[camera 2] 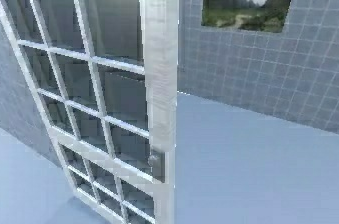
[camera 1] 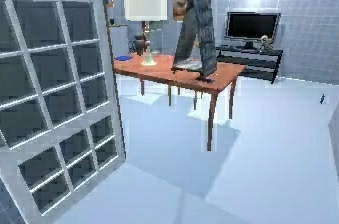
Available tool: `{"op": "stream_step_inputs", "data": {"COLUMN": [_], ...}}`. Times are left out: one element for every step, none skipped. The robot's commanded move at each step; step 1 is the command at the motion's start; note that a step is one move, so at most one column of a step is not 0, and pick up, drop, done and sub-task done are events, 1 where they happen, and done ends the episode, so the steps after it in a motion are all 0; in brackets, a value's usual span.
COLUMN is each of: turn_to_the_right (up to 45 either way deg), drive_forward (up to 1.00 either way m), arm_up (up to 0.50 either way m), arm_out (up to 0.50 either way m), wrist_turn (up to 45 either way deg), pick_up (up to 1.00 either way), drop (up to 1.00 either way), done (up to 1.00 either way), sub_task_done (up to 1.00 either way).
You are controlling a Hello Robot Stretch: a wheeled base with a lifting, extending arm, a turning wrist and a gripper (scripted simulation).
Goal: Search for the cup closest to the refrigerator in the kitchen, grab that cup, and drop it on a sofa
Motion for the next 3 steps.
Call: {"op": "stream_step_inputs", "data": {"turn_to_the_right": [33.0, 0.0, 3.0], "drive_forward": [0.00, 1.00, 0.00], "arm_up": [0.00, 0.00, 0.00], "arm_out": [0.00, 0.00, 0.00], "wrist_turn": [0.0, 0.0, 0.0], "pick_up": [0.00, 0.00, 0.00], "drop": [0.00, 0.00, 0.00], "done": [0.00, 0.00, 0.00], "sub_task_done": [0.00, 0.00, 0.00]}}
